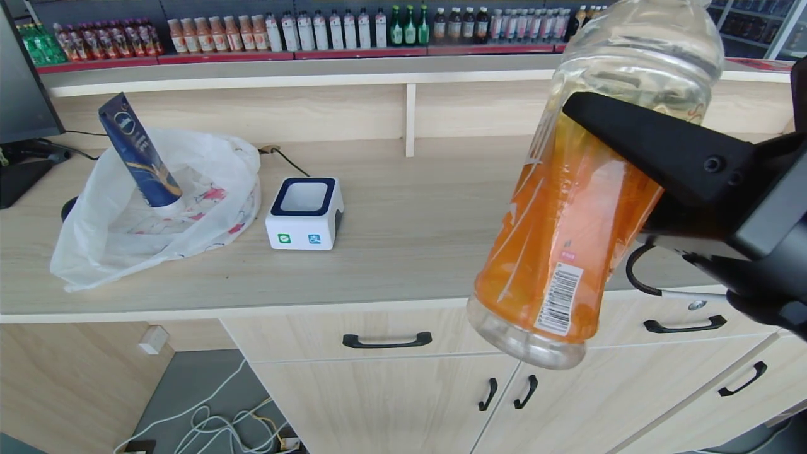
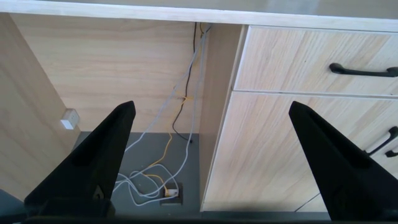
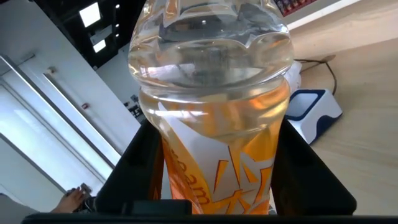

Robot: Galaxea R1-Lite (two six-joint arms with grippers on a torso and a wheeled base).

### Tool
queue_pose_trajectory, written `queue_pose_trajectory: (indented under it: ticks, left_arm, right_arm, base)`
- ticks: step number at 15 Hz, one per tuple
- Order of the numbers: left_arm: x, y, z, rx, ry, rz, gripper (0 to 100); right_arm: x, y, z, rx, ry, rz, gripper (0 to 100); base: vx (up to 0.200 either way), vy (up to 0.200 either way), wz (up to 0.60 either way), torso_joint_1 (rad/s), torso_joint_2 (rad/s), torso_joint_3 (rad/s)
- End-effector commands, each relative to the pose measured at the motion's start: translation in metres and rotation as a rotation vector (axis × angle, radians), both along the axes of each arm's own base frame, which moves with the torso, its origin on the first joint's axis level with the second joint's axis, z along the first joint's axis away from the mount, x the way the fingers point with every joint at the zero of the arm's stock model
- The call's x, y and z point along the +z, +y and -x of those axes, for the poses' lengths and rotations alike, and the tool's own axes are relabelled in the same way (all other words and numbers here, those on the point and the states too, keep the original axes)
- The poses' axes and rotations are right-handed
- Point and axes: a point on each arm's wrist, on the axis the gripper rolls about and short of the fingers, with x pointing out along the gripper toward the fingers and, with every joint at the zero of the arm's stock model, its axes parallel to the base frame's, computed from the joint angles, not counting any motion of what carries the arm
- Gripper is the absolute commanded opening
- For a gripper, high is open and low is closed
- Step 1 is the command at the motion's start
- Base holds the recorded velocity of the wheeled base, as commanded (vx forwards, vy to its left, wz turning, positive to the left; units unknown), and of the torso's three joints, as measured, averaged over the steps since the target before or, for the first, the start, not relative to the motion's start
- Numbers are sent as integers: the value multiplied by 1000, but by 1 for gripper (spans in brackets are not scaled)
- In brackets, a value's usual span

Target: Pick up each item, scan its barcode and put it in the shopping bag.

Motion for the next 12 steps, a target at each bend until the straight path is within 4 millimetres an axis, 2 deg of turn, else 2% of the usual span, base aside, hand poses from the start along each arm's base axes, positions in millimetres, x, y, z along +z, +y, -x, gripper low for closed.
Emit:
queue_pose_trajectory:
  ticks: [1,8,12]
  left_arm:
    - [0,0,0,-1,0,0,100]
    - [0,0,0,2,0,0,100]
    - [0,0,0,-1,0,0,100]
  right_arm:
    - [-3,2,-2,1,9,9,0]
    - [0,8,-9,-17,6,3,0]
    - [-2,7,-13,-170,35,-22,0]
  base:
    - [0,0,0,0,0,0]
    - [0,0,0,0,0,0]
    - [0,0,0,0,0,0]
